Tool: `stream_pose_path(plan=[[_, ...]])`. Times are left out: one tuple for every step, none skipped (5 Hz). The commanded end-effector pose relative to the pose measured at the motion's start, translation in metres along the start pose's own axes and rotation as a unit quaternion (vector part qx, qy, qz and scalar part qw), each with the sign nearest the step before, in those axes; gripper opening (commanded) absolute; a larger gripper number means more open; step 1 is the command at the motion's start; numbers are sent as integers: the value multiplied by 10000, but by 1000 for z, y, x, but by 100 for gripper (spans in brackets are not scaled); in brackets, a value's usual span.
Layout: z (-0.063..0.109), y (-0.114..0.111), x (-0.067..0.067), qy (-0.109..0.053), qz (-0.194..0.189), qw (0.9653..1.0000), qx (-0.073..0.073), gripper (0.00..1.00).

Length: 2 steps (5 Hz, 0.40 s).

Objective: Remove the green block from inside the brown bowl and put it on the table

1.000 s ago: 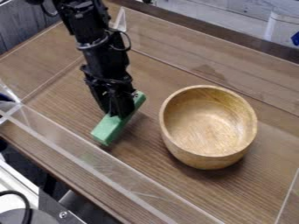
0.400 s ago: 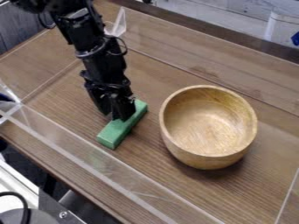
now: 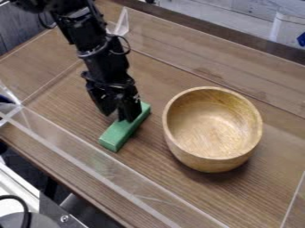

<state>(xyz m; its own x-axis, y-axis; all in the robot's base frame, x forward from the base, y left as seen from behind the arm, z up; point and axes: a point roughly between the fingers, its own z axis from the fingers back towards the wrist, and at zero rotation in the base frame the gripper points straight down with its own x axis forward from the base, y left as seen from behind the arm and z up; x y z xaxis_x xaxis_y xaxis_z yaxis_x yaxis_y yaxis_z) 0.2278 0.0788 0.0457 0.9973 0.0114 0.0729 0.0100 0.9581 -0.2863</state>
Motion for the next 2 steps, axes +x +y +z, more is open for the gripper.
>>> stream_pose_path(plan=[[22,-6,7,-356,171,9990,199,100],[41,-16,9,-511,38,9975,484,100]])
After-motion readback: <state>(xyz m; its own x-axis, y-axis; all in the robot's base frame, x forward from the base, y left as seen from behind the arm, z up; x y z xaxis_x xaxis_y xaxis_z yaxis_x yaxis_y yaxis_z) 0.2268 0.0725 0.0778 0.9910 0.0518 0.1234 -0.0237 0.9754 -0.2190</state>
